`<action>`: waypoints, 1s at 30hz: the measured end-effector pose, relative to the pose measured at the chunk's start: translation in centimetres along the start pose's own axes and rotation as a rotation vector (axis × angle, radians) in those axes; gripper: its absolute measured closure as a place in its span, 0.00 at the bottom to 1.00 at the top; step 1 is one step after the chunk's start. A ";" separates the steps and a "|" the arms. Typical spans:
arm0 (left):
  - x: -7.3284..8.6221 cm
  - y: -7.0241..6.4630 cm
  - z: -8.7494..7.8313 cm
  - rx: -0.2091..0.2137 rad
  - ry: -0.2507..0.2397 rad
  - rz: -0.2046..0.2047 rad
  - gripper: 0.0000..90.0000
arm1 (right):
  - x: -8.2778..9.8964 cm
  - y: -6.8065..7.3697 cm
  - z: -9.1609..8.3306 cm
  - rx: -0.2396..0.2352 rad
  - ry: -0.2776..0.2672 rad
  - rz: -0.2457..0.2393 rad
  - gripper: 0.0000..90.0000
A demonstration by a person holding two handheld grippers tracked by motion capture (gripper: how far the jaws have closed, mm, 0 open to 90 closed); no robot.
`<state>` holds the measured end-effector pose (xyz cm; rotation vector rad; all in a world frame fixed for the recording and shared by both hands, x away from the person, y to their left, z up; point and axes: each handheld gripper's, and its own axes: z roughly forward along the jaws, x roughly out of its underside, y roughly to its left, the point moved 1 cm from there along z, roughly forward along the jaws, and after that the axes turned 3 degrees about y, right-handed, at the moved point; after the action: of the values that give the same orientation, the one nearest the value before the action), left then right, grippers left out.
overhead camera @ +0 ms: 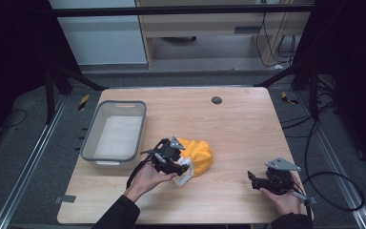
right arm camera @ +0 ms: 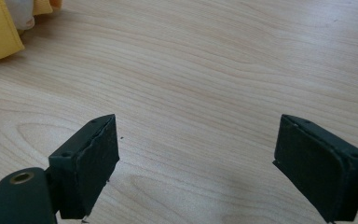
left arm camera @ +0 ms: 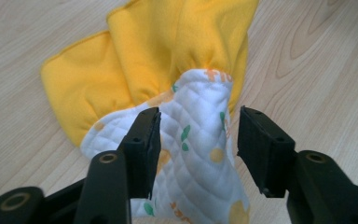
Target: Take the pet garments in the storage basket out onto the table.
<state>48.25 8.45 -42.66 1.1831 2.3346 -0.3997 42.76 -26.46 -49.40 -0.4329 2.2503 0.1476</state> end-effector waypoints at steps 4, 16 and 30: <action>0.4 0.0 -1.1 -0.005 -0.045 0.009 0.47 | 0.0 0.0 0.0 0.002 0.000 0.002 0.15; 3.3 1.1 -3.3 -0.052 -0.156 -0.035 0.37 | 0.1 0.0 0.1 0.001 -0.001 -0.003 0.14; 7.6 2.0 -4.9 -0.077 -0.275 -0.118 0.31 | 0.3 0.0 0.0 -0.002 0.004 -0.003 0.13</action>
<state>44.66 16.95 -42.76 0.8951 2.1645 -0.4771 42.57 -26.49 -49.59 -0.4377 2.2531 0.1471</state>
